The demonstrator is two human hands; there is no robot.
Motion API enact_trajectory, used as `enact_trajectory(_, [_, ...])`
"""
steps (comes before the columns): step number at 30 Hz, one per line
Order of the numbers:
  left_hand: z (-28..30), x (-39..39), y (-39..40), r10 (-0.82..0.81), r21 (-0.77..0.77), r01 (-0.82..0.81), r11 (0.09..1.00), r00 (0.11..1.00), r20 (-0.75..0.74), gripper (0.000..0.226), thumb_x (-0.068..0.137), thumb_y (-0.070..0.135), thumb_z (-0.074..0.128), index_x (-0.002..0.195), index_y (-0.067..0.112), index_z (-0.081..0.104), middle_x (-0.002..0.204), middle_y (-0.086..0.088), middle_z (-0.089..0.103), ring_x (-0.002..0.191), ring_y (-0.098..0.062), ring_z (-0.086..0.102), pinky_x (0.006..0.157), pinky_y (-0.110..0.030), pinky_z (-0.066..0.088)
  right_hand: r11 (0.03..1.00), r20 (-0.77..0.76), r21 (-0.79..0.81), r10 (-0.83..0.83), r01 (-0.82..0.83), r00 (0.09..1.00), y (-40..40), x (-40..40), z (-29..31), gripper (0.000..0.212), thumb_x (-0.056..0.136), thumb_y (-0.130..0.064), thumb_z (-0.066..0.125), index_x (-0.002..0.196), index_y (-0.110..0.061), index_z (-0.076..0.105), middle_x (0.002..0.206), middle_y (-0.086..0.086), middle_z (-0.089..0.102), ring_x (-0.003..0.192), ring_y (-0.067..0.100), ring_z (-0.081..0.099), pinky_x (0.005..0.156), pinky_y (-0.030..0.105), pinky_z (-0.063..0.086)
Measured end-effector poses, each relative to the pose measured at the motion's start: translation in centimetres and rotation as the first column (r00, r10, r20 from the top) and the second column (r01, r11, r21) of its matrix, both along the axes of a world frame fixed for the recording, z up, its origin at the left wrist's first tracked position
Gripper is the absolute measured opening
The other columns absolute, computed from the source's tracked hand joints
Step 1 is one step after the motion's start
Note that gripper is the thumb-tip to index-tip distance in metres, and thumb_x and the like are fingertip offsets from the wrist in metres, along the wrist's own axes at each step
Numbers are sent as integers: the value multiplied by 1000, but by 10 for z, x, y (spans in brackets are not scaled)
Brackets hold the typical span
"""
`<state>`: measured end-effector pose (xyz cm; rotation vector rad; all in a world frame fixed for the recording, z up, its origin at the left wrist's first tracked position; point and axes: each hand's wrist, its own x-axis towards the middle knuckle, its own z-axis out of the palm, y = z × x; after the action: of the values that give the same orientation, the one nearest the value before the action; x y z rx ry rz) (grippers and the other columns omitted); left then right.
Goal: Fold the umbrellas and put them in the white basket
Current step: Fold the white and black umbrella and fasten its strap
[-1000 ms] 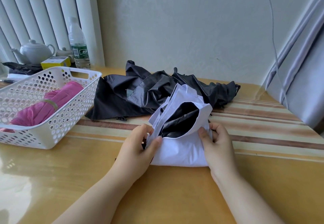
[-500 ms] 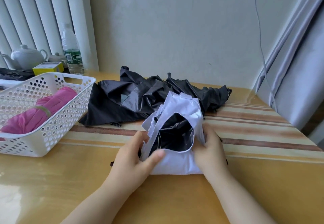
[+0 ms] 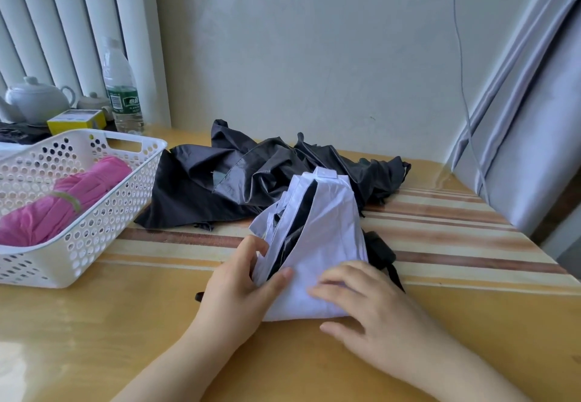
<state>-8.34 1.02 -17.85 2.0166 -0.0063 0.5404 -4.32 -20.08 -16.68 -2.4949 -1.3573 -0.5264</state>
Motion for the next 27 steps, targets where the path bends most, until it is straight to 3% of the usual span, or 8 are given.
enact_trajectory(5, [-1, -2, 2, -9, 49, 8, 999, 1000, 23, 31, 68, 59, 51, 74, 29, 46, 60, 5, 46, 54, -8, 43, 53, -17, 34, 985, -189, -153, -104, 76, 976, 28, 5, 19, 69, 81, -62, 51, 140, -28, 41, 141, -16, 36, 123, 3, 37, 100, 15, 35])
enact_trajectory(7, [0, 0, 0, 38, 44, -40, 998, 999, 24, 24, 74, 49, 58, 72, 28, 47, 58, 10, 47, 54, -8, 44, 53, -17, 35, 966, -199, -233, -164, 116, 966, 33, 3, 19, 74, 87, -60, 51, 149, -27, 30, 154, -18, 24, 135, 5, 30, 104, 9, 20])
enact_trajectory(10, [-1, 1, -3, 101, 26, -100, 995, 995, -23, 15, 86, 24, 66, 82, 25, 52, 56, 8, 45, 53, -9, 44, 52, -18, 34, 923, -176, -341, -248, 177, 953, 31, -4, 14, 78, 87, -68, 31, 147, -20, 37, 153, -7, 35, 137, 12, 41, 112, 29, 33])
enact_trajectory(12, [-1, 2, -5, 123, 5, -123, 992, 990, -76, 19, 85, 21, 66, 98, 23, 53, 62, 10, 46, 57, -6, 46, 53, -15, 35, 919, -193, -362, -238, 156, 952, 30, -3, 11, 79, 90, -72, 9, 154, -25, 11, 161, -10, 4, 149, 10, 8, 120, 34, 5])
enact_trajectory(15, [6, 8, 1, 140, 38, -136, 990, 926, -350, 36, 84, 40, 65, 108, 23, 45, 98, 6, 50, 84, -6, 54, 70, -19, 45, 931, -299, -343, -236, 127, 924, 28, 0, 11, 80, 79, -65, -11, 153, -34, -6, 157, -20, -15, 144, -2, -17, 114, 21, -15])
enact_trajectory(19, [18, 17, 4, 196, 299, -11, 954, 779, -596, 45, 85, 57, 54, 74, 15, 45, 63, 4, 55, 60, -18, 53, 57, -25, 39, 945, -361, -297, -244, 137, 900, 31, -1, 16, 88, 71, -63, -15, 153, -37, 4, 157, -24, -5, 141, -9, -11, 110, 16, -15])
enact_trajectory(23, [24, 11, -7, 68, 183, 51, 982, 804, -590, 49, 79, 59, 64, 67, 17, 45, 57, 6, 40, 54, -13, 40, 52, -23, 30, 954, -308, -261, -225, 145, 924, 33, -4, 12, 89, 72, -61, -17, 153, -35, 6, 157, -23, -5, 145, -3, -8, 112, 18, -15])
enact_trajectory(27, [28, 6, -3, -131, -118, 80, 990, 836, -532, 32, 81, 35, 75, 79, 8, 57, 63, 0, 45, 51, -12, 41, 43, -18, 31, 980, -376, -149, -177, 129, 909, 28, -8, 9, 81, 84, -72, 2, 153, -31, 14, 156, -25, -1, 141, -7, -4, 115, 18, -8])
